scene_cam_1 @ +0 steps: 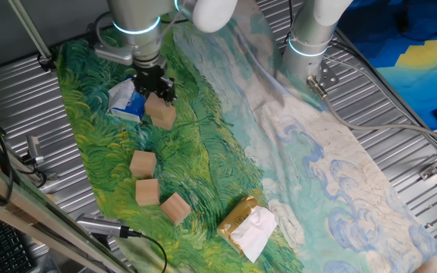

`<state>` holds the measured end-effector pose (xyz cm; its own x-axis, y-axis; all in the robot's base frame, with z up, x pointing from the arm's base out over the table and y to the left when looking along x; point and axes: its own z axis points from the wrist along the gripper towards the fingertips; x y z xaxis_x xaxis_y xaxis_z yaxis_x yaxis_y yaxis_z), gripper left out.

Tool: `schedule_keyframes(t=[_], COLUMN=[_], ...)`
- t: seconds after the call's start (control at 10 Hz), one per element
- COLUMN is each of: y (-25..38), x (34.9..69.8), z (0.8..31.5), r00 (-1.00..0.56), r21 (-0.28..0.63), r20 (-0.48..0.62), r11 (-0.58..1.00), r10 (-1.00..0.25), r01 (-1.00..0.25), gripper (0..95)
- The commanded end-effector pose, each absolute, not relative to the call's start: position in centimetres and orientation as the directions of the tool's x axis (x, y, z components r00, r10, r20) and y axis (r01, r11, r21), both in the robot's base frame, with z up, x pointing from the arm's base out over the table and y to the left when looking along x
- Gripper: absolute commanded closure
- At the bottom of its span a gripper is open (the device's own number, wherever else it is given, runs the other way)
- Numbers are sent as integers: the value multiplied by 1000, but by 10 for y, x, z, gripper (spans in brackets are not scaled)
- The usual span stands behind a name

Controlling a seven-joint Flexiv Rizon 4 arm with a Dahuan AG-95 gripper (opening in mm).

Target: Stack the blocks in a vertical line of five

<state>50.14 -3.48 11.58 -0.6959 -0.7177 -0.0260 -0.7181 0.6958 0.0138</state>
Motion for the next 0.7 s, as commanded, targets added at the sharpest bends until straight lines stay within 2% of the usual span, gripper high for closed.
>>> schedule_keyframes(t=[0.1,0.7], y=[-34,-34], x=[498,497], z=[114,109], r00=[-683,-687], r21=[14,29], r20=[-28,-41], r11=[683,686], r10=[-730,-726], r01=[-731,-727], gripper=[950,950])
